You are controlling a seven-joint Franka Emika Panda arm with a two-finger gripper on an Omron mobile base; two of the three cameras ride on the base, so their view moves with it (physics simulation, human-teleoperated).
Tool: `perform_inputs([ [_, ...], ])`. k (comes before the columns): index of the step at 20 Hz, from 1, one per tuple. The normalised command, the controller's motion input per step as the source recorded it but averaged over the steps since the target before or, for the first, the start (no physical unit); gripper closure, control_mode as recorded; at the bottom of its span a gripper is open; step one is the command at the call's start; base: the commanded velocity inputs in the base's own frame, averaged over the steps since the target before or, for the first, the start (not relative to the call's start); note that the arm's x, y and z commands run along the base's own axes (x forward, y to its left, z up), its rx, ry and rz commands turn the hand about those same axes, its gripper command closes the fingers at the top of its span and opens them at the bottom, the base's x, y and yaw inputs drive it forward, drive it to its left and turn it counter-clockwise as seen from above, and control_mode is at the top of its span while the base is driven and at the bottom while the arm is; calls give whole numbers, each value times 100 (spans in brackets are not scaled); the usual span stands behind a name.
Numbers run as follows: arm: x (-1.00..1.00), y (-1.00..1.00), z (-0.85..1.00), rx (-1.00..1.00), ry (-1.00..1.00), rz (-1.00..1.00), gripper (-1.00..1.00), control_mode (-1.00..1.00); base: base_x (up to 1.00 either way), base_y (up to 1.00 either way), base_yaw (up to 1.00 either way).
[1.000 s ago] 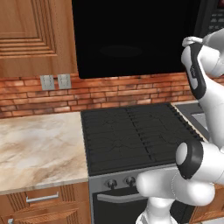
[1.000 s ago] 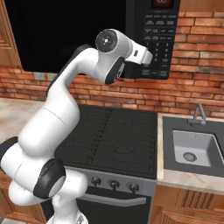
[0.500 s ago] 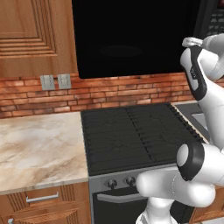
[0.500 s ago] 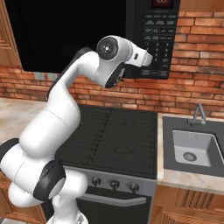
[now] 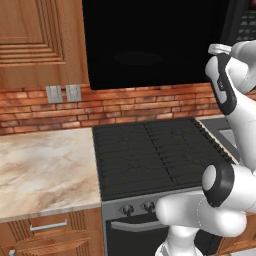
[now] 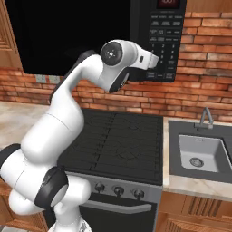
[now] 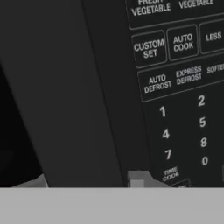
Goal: Pick the cheese from the counter and place it in the microwave. Then turn on the microwave.
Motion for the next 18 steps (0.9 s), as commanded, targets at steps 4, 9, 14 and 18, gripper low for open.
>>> perform_inputs([
  [4, -4, 16, 21, 0, 0, 2, 100, -100, 0, 0, 0],
  [9, -36, 27, 31, 0, 0, 0, 100, -100, 0, 0, 0],
  [14, -63, 20, 36, -2, 0, 0, 100, -100, 0, 0, 0],
  [18, -83, 13, 32, -2, 0, 0, 100, -100, 0, 0, 0],
])
